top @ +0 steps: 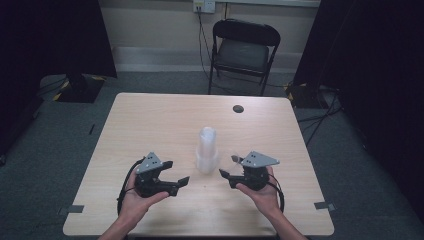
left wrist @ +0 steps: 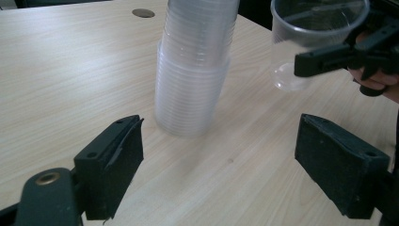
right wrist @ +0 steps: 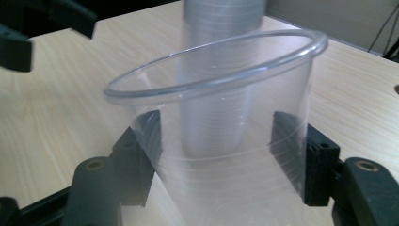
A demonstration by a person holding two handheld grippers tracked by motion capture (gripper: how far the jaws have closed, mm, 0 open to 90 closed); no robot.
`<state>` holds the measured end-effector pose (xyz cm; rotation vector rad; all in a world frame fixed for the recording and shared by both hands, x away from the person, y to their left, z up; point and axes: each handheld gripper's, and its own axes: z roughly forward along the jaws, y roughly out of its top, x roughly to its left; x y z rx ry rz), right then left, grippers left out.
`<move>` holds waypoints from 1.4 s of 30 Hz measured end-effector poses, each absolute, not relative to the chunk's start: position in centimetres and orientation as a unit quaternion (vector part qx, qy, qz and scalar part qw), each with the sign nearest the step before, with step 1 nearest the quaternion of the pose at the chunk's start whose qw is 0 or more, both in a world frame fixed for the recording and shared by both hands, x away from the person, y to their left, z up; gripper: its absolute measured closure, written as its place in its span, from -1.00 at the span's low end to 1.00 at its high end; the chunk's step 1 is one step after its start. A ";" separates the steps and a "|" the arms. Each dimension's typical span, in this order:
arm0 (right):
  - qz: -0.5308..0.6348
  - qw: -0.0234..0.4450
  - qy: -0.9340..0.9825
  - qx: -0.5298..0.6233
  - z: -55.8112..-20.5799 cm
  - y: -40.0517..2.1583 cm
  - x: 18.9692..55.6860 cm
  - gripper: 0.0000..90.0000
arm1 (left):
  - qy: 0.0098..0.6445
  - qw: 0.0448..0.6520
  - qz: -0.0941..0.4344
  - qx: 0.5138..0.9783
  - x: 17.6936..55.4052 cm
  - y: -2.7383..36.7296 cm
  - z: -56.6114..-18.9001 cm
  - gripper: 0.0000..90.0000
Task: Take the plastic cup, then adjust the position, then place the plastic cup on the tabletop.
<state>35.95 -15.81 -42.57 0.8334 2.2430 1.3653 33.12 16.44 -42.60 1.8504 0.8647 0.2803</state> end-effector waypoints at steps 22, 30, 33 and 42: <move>0.496 0.237 0.758 0.351 -41.0 -19.9 39.2 -0.24 | 0.366 0.507 0.134 0.769 33.0 17.5 -44.2 -0.65; 0.485 0.247 0.746 0.383 -41.6 -20.8 41.5 -0.24 | 0.376 0.501 0.136 0.767 33.4 17.9 -44.5 -0.65; 0.480 0.252 0.744 0.391 -41.6 -21.1 42.3 -0.24 | 0.375 0.504 0.138 0.766 33.1 18.0 -44.5 -0.64; 0.479 0.261 0.736 0.402 -41.3 -21.5 44.0 -0.24 | 0.385 0.502 0.149 0.760 33.2 18.2 -44.4 -0.64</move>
